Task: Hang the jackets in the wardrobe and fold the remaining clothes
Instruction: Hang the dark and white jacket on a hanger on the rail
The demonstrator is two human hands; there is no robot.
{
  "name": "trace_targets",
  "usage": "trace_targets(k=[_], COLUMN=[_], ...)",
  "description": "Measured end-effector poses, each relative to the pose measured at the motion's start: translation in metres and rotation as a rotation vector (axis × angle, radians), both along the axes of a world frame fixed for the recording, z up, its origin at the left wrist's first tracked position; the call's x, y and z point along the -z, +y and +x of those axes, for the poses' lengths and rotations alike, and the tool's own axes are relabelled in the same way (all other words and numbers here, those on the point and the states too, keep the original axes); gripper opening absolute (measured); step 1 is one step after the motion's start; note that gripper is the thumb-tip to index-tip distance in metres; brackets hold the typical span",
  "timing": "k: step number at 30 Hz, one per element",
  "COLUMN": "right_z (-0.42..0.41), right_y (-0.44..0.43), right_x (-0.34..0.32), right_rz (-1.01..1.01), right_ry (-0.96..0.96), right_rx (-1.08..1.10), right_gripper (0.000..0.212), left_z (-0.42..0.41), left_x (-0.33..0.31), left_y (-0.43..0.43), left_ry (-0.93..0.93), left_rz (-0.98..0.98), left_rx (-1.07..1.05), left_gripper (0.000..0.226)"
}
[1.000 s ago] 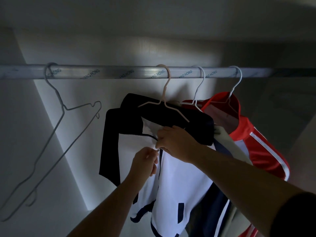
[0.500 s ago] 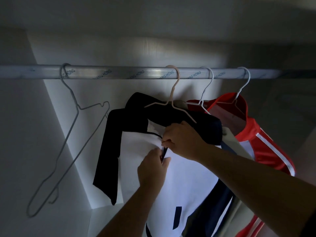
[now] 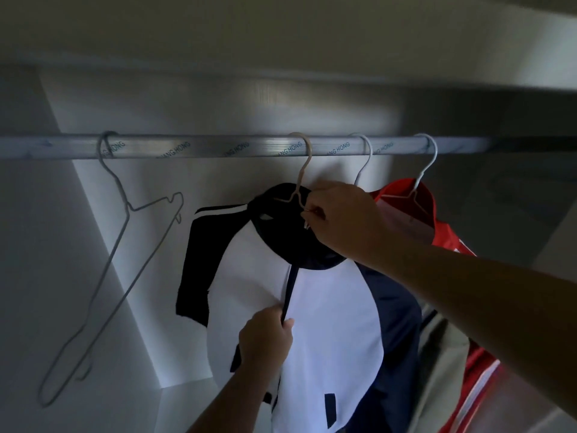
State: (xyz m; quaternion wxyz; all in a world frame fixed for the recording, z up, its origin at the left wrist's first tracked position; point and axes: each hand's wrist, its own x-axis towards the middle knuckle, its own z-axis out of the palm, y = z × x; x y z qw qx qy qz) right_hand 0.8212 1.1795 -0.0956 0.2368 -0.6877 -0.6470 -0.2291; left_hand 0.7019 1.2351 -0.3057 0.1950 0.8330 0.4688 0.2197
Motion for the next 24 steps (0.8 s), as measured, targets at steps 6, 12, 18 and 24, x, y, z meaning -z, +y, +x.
trace_targets(k=[6, 12, 18, 24], right_z=[0.010, 0.037, 0.050, 0.051], right_y=[-0.001, -0.020, -0.037, -0.052], right_x=[0.010, 0.027, 0.054, 0.075], right_rz=[-0.013, 0.005, -0.280, -0.212], right_ry=[0.289, 0.614, 0.691, 0.276], right_rx=[-0.060, -0.004, 0.008, 0.065], right_gripper=[0.011, 0.023, 0.048, 0.033], left_z=[-0.006, -0.011, 0.002, -0.007], left_x=[-0.016, -0.087, -0.146, -0.151], left_y=[0.007, 0.028, 0.018, 0.034], left_ry=[-0.007, -0.425, -0.185, -0.077], left_rz=[-0.092, 0.222, 0.659, 0.806], left_rx=[0.055, 0.099, 0.548, 0.691], left_gripper=[0.012, 0.034, 0.048, 0.009])
